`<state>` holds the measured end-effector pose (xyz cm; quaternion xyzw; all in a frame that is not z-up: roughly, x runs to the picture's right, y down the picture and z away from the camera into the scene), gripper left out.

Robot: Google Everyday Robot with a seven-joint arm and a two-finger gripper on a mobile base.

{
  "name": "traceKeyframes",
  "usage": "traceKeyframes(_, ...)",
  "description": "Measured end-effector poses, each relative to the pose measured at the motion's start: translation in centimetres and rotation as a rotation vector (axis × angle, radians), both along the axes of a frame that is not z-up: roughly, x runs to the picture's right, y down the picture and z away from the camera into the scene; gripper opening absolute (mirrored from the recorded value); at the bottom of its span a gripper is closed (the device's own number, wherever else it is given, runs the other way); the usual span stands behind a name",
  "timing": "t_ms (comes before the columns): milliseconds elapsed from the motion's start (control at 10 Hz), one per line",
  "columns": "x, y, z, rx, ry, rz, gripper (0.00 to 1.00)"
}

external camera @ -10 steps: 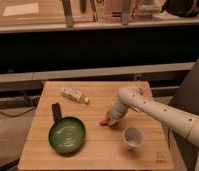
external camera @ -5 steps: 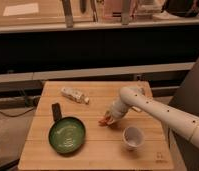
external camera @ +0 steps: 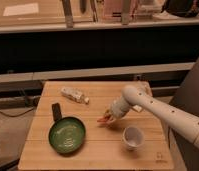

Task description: Place the pepper in the ceramic cup

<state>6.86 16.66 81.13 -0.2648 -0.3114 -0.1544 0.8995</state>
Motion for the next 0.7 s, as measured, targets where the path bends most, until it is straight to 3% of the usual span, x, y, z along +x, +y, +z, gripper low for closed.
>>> traceKeyframes(700, -0.6, -1.9, -6.3, -0.005, -0.110, 0.078, 0.00)
